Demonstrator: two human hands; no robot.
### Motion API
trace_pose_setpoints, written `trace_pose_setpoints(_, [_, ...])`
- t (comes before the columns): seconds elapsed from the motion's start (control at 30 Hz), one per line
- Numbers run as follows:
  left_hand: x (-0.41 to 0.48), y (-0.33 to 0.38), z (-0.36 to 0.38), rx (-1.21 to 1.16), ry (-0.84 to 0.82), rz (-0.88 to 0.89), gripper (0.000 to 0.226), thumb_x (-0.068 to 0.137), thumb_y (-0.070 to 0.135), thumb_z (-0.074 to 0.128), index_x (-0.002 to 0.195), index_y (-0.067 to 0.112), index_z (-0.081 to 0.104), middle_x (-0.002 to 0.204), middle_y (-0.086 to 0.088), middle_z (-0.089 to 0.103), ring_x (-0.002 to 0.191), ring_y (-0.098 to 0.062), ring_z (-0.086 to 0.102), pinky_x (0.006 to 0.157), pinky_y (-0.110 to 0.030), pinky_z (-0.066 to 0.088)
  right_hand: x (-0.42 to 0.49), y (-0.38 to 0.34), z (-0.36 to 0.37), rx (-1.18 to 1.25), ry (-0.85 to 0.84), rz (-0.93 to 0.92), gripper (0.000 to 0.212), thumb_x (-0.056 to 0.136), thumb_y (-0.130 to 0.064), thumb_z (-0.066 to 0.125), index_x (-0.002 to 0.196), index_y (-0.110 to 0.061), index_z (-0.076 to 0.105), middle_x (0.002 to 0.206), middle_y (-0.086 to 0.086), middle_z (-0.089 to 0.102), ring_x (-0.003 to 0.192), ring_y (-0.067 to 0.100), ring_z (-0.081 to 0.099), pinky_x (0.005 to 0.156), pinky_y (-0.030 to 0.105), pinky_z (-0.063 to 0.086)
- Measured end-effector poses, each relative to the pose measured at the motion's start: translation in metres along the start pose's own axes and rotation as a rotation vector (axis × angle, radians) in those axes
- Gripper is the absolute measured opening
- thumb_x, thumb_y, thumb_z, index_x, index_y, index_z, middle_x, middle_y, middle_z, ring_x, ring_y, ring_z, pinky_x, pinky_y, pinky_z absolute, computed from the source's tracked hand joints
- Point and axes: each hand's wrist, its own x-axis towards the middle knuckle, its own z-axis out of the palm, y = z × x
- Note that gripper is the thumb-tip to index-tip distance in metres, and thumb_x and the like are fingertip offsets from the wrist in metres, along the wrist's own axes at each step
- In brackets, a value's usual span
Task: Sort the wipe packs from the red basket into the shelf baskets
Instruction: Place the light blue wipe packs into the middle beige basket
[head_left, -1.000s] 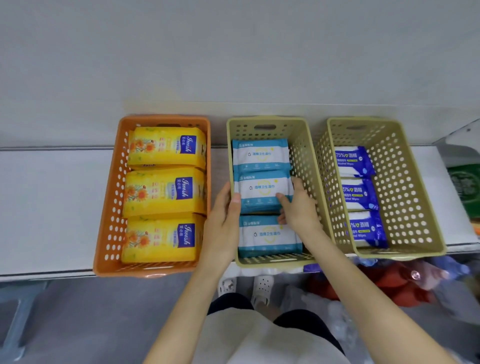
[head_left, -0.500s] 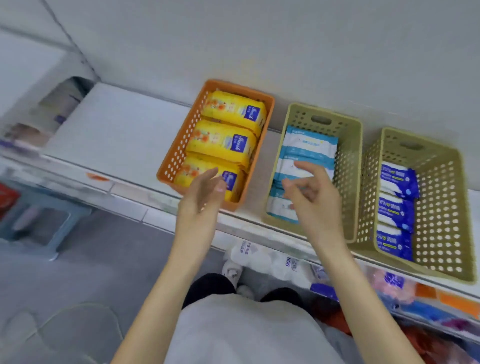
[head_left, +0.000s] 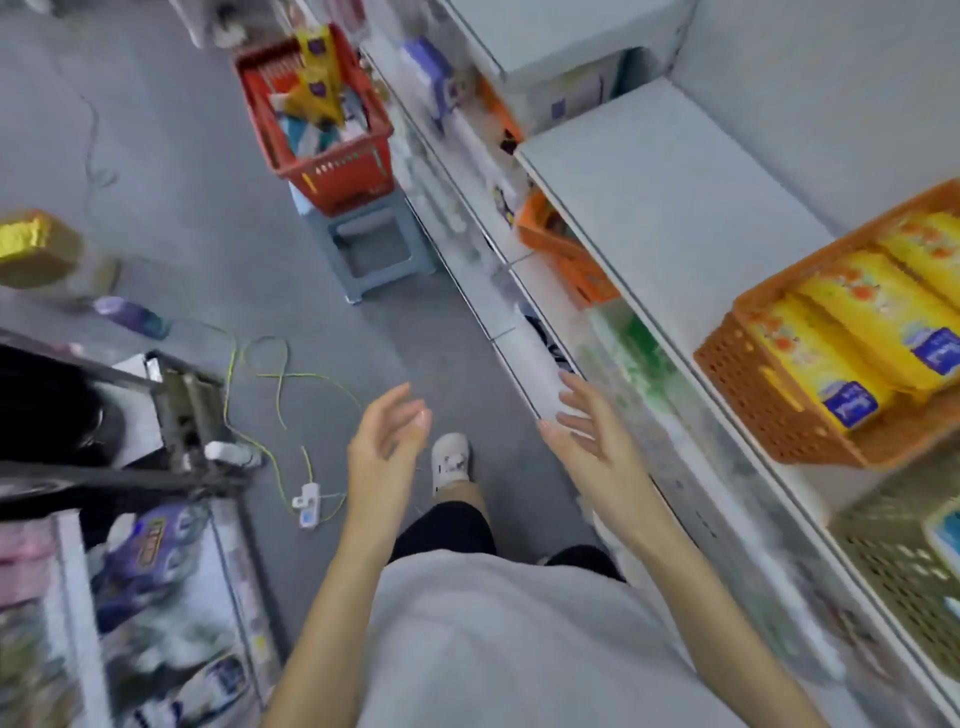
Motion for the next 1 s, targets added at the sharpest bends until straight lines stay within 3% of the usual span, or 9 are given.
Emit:
trace_pose_setpoints(0.13, [0.059, -0.007, -0.040, -0.054, 0.031, -0.054, 0.032, 0.086, 0.020, 0.066, 0.116, 0.025, 0.057, 0.110, -0.002, 0.066, 0.103, -0.018, 0.063, 0.093, -0.036, 0.049, 0.073, -0.017, 0.047, -0.100, -0.059, -0.040, 0.050, 0.091, -0.028, 0.061, 0.137, -0.035, 0.042, 0.136, -0.011, 0.046, 0.119, -0.002, 0.049, 0.088, 0.002, 0.040])
trace_pose_setpoints(0.3, [0.167, 0.007, -0.102, 0.100, 0.001, -0.014, 0.033, 0.089, 0.011, 0.064, 0.118, 0.024, 0.055, 0.110, -0.003, 0.066, 0.085, 0.013, 0.060, 0.078, -0.008, 0.046, 0.177, -0.060, 0.122, -0.186, -0.094, -0.057, 0.048, 0.091, -0.028, 0.061, 0.136, -0.032, 0.045, 0.137, -0.009, 0.046, 0.115, -0.001, 0.051, 0.089, 0.009, 0.040])
trace_pose_setpoints(0.53, [0.301, 0.062, -0.193, 0.136, 0.072, -0.019, 0.031, 0.089, 0.010, 0.063, 0.118, 0.019, 0.056, 0.107, -0.006, 0.066, 0.093, -0.001, 0.061, 0.076, -0.006, 0.043, 0.300, -0.139, 0.208, -0.251, -0.137, -0.105, 0.043, 0.090, -0.027, 0.063, 0.129, -0.036, 0.049, 0.125, -0.012, 0.052, 0.112, -0.007, 0.051, 0.090, 0.007, 0.038])
trace_pose_setpoints(0.6, [0.334, 0.069, -0.205, 0.131, 0.116, -0.044, 0.031, 0.089, 0.009, 0.064, 0.117, 0.018, 0.056, 0.105, -0.005, 0.066, 0.090, 0.001, 0.061, 0.075, -0.004, 0.043, 0.333, -0.149, 0.224, -0.254, -0.151, -0.080, 0.036, 0.090, -0.028, 0.061, 0.124, -0.039, 0.051, 0.121, -0.012, 0.056, 0.112, -0.005, 0.052, 0.095, 0.015, 0.040])
trace_pose_setpoints(0.7, [0.382, 0.069, -0.208, 0.098, 0.147, -0.129, 0.031, 0.085, 0.018, 0.069, 0.113, 0.022, 0.057, 0.104, -0.005, 0.067, 0.092, -0.002, 0.061, 0.077, -0.008, 0.044, 0.388, -0.155, 0.243, -0.272, -0.172, -0.036, 0.030, 0.091, -0.028, 0.060, 0.116, -0.043, 0.052, 0.117, -0.014, 0.058, 0.107, -0.007, 0.055, 0.095, 0.020, 0.042])
trace_pose_setpoints(0.77, [0.413, 0.067, -0.200, 0.091, 0.149, -0.200, 0.036, 0.078, 0.029, 0.068, 0.112, 0.025, 0.057, 0.104, -0.004, 0.067, 0.092, -0.005, 0.062, 0.079, -0.015, 0.045, 0.429, -0.158, 0.252, -0.258, -0.190, -0.013, 0.030, 0.091, -0.024, 0.061, 0.111, -0.044, 0.052, 0.111, -0.020, 0.058, 0.097, -0.015, 0.056, 0.087, 0.009, 0.043])
trace_pose_setpoints(0.87, [0.463, 0.072, -0.181, 0.055, 0.163, -0.305, 0.037, 0.082, 0.025, 0.070, 0.116, 0.023, 0.056, 0.104, -0.004, 0.067, 0.093, -0.014, 0.063, 0.086, -0.031, 0.049, 0.503, -0.162, 0.265, -0.279, -0.208, 0.026, 0.033, 0.091, -0.020, 0.061, 0.120, -0.033, 0.053, 0.112, -0.017, 0.055, 0.092, -0.014, 0.056, 0.074, -0.001, 0.040])
trace_pose_setpoints(1.0, [0.543, 0.094, -0.158, 0.031, 0.222, -0.399, 0.030, 0.088, 0.018, 0.066, 0.115, 0.026, 0.056, 0.104, -0.004, 0.067, 0.096, -0.018, 0.062, 0.091, -0.037, 0.048, 0.620, -0.174, 0.279, -0.338, -0.267, 0.115, 0.039, 0.092, -0.022, 0.060, 0.129, -0.026, 0.050, 0.122, -0.006, 0.053, 0.097, -0.005, 0.055, 0.073, 0.008, 0.043])
